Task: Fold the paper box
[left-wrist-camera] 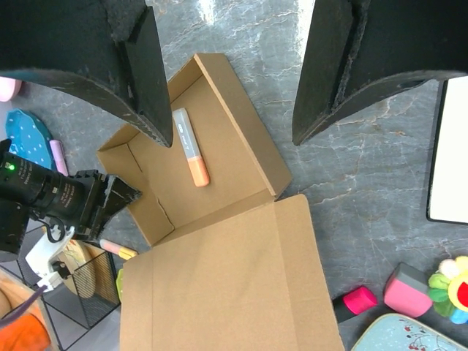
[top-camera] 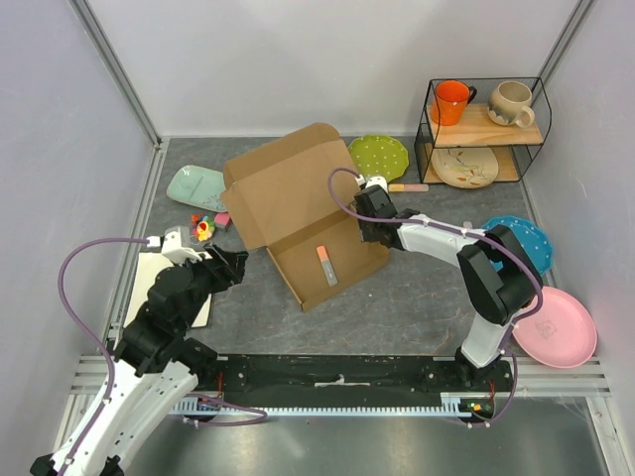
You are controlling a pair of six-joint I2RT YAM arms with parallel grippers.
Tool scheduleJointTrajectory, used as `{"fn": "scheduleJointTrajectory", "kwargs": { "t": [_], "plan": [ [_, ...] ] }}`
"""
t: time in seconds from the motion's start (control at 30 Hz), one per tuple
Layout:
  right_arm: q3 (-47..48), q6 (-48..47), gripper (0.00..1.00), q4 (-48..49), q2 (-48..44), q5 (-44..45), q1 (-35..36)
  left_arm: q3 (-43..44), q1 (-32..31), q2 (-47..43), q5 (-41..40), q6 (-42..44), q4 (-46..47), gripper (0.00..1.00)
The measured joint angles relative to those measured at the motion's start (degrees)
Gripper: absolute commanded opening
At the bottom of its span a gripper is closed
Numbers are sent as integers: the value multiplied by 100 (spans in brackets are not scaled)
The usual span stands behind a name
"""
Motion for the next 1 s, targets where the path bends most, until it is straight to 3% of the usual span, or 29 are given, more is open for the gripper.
{"fn": "scheduleJointTrajectory", "kwargs": {
  "t": [0.13,0.3,0.53,0.73,0.9,1.0],
  "plan": [
    [-236,94,22,304,-24,-4,0,2,0,15,-70,31,-44,73],
    [-914,205,16,575,-501,4,0,11,0,201,-118,98,-24,73],
    [-1838,444,16,667,-1325,192,26,15,0,787,-229,179,350,73],
    [-2332,444,17,627,-1853,243,164,243,0,1731,-258,597,981,80],
    [-2483,520,17,533,-2052,234,236,859,52,2905,-125,1370,1491,84],
    [-2533,608,18,527,-2116,186,238,1580,363,3814,428,1735,1484,85]
  ]
}}
